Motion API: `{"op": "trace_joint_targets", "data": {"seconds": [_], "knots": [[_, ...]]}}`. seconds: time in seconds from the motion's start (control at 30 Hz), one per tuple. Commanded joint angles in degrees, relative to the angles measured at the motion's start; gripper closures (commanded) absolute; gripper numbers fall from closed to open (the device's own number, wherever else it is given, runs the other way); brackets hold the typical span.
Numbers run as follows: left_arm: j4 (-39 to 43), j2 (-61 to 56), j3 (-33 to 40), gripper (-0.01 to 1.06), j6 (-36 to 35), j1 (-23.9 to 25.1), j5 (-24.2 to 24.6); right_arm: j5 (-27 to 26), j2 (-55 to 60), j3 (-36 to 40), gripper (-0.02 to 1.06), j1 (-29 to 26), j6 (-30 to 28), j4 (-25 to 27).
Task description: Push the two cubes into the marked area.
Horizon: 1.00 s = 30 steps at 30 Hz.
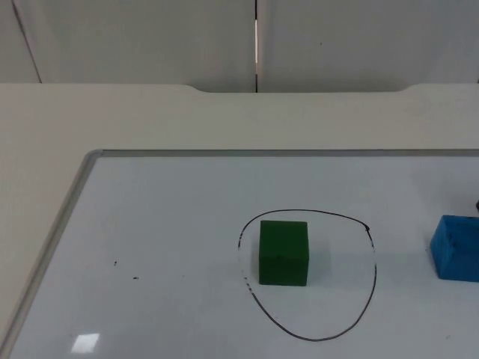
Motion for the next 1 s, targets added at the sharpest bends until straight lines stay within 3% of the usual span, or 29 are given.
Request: {"op": "trace_joint_targets", "data": {"seconds": [0.0,0.47,0.7,0.97], "knots": [[-0.2,-0.2,0.2,1.05,-0.3,-0.4,-0.4,-2.5,1.4,-0.3,1.05,0.4,0.2,-0.2],[-0.4,-0.2,0.2,1.05,-0.3,-0.4,-0.4,-8.7,4.1,-0.3,1.05,0.4,2.4,1.4],[-0.7,-0.2,0.2,1.05,-0.3,-0.4,-0.4,-7.4,4.1,-0.3,1.05,0.5,2.1,2.7],[-1.4,-0.2,0.2,1.05,-0.2,-0.4,-0.4,-9.6,4.1,-0.3,1.05,4.7,2.3,2.9]]}}
